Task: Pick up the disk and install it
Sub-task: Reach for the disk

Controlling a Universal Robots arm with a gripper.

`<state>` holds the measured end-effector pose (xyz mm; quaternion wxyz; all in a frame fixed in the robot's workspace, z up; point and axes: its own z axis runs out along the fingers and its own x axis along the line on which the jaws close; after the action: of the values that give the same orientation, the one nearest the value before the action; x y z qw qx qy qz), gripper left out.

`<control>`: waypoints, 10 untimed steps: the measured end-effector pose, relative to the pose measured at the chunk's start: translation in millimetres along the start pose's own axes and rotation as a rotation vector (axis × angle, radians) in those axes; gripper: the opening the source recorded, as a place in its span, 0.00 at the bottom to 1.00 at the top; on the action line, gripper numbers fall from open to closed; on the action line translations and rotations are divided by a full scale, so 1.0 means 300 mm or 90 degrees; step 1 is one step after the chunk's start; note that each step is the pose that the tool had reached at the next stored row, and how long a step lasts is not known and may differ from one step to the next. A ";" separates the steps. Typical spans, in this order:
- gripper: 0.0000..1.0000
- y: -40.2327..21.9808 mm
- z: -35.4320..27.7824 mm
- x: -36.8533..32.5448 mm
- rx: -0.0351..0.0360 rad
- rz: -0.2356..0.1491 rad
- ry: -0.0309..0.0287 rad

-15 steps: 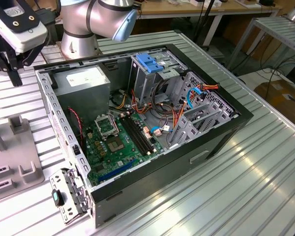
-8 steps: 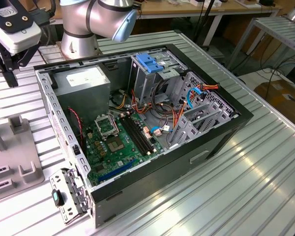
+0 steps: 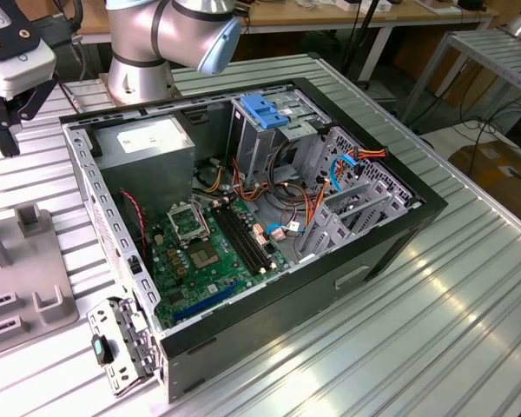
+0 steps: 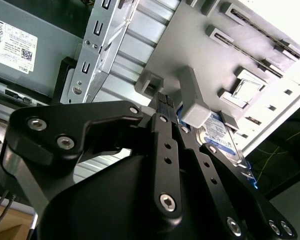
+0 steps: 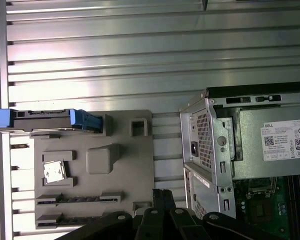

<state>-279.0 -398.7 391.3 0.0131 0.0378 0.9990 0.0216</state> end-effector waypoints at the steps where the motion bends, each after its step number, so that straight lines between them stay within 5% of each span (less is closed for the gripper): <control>1: 0.11 0.000 0.000 0.003 0.0000 0.000 0.0000; 10: 0.11 -0.001 0.000 0.012 0.0000 0.000 0.0000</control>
<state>-282.6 -398.7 391.3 0.0131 0.0379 0.9990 0.0216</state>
